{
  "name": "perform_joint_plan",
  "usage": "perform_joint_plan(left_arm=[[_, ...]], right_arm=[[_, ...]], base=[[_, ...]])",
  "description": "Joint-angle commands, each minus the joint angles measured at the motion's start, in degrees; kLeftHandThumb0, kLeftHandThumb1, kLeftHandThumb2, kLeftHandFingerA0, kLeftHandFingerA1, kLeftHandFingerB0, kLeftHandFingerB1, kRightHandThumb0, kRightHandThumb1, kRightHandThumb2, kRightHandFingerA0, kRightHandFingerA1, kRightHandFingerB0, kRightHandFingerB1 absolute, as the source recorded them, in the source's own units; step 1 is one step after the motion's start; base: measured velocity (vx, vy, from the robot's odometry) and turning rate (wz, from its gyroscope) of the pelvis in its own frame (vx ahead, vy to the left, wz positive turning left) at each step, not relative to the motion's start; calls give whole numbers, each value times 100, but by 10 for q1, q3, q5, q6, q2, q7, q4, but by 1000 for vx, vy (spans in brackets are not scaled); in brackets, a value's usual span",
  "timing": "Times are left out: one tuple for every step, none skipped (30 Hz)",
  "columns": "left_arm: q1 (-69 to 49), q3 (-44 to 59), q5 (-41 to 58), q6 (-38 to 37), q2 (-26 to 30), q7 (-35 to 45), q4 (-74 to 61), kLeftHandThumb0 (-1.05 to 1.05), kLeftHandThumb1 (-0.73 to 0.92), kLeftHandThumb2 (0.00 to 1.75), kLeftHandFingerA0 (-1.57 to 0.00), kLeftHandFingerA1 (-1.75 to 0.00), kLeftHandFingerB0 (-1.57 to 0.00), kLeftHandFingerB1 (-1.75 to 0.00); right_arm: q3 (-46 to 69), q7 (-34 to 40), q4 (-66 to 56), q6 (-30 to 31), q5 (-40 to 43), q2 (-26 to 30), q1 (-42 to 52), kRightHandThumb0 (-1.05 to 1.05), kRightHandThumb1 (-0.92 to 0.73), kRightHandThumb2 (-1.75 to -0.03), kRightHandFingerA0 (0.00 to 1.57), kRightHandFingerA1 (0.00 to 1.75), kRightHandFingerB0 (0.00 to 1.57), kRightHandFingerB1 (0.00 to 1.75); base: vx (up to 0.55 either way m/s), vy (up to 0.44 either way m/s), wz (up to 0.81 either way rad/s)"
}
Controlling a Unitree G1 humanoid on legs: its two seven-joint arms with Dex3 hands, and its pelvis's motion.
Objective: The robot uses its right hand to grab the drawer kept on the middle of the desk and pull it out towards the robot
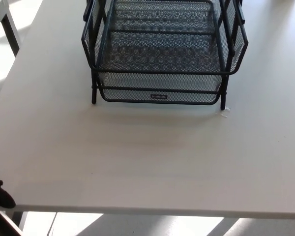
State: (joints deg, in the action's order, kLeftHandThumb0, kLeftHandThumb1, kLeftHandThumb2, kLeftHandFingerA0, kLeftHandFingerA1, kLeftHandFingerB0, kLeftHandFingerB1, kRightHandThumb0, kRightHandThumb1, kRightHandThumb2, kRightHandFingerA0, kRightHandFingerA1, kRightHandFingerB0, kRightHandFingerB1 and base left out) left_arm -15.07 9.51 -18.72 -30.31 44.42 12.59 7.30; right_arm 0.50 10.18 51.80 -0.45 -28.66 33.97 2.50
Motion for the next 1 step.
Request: perform_joint_plan(left_arm=[[-4,4,0,11,-3,0,-2,-29,56,57,-78,-84,-79,-54]], right_arm=[[-6,-17,-4,5,16,16,4,-64,-71,-62,58,78,17,27]], base=[[0,0,0]])
